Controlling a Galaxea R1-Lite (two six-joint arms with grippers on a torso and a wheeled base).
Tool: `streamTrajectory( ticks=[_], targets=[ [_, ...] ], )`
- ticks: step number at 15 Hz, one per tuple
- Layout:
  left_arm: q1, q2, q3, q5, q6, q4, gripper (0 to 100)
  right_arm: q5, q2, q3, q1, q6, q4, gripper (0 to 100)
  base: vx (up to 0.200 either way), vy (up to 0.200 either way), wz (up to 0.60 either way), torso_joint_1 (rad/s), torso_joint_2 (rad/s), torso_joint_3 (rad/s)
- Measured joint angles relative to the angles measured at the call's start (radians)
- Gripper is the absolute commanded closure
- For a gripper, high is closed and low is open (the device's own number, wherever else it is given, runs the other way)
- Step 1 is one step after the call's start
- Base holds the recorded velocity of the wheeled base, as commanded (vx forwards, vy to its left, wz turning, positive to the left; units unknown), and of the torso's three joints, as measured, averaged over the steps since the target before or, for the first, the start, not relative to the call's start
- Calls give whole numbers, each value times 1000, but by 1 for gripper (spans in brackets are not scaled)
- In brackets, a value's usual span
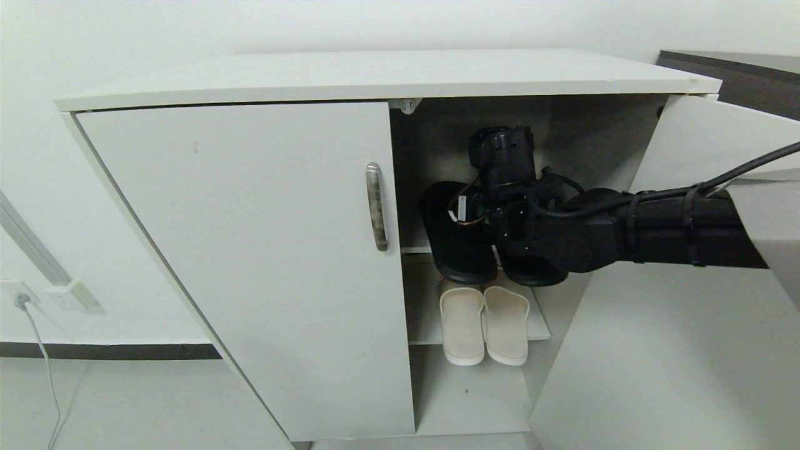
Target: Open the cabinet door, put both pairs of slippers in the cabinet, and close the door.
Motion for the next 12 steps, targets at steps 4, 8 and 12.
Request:
streamTrajectory(
  ticks=[4, 8, 12],
  targets=[
    [0, 0, 0, 0, 0, 0, 100, -47, 72, -127, -23, -8, 48, 100, 0, 0, 0, 0, 0, 0],
    [0, 0, 0, 2, 0, 0, 100, -51, 100, -211, -37, -14, 93, 100, 0, 0, 0, 0, 0, 0],
    [0, 0, 0, 2, 0, 0, 100, -50, 106, -225, -54, -16, 89, 100, 0, 0, 0, 0, 0, 0]
  ],
)
